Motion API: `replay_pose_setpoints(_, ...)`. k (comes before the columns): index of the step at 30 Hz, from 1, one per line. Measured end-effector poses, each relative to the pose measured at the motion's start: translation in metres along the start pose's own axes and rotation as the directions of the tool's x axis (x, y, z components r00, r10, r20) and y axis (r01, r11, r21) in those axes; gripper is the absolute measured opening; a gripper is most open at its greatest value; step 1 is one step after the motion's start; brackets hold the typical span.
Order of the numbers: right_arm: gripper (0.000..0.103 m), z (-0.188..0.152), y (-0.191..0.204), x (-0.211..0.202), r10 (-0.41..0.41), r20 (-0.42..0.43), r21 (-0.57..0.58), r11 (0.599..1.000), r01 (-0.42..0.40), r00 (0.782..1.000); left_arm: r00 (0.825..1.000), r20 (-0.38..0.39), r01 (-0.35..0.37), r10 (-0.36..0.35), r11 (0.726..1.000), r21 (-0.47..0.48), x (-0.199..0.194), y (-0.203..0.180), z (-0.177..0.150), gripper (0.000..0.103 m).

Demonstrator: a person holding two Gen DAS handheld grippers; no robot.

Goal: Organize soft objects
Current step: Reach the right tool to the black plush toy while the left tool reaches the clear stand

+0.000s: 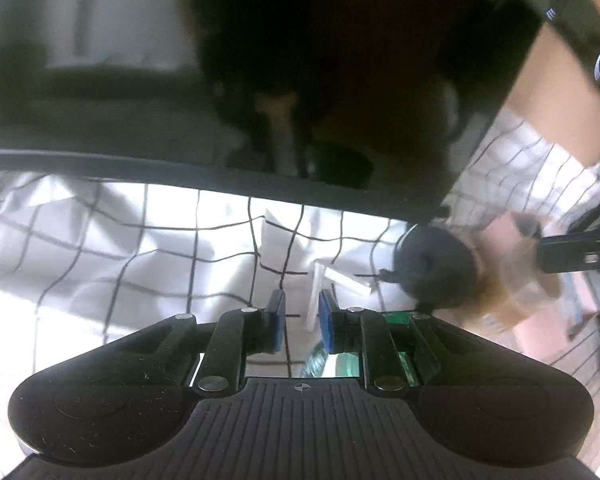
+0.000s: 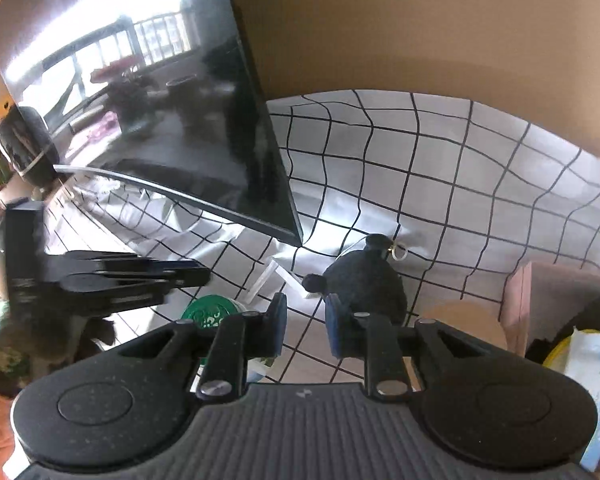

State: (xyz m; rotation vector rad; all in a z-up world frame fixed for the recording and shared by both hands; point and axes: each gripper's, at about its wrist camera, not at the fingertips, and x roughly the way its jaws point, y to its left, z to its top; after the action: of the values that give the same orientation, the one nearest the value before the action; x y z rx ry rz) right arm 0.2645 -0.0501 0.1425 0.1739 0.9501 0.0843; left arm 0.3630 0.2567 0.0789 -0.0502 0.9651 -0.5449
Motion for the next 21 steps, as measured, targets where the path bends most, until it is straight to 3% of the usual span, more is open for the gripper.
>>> replay_pose_setpoints(7, 0.021, -0.017, -0.015, -0.01, 0.02, 0.031, 0.067, 0.998, -0.022, 0.999, 0.998, -0.068, -0.012, 0.018, 0.996, 0.084, 0.044, -0.004, 0.017, 0.02)
replay_pose_setpoints(10, 0.021, -0.023, -0.021, -0.015, 0.011, 0.038, 0.081, 0.997, -0.014, 0.999, 0.996, -0.09, 0.02, -0.012, 0.995, 0.096, 0.055, -0.005, 0.017, 0.02)
replay_pose_setpoints(21, 0.023, -0.026, -0.028, -0.015, 0.021, 0.035, 0.102, 0.994, -0.024, 0.999, 0.99, -0.138, 0.03, -0.014, 0.993, 0.116, 0.081, -0.015, 0.02, 0.02)
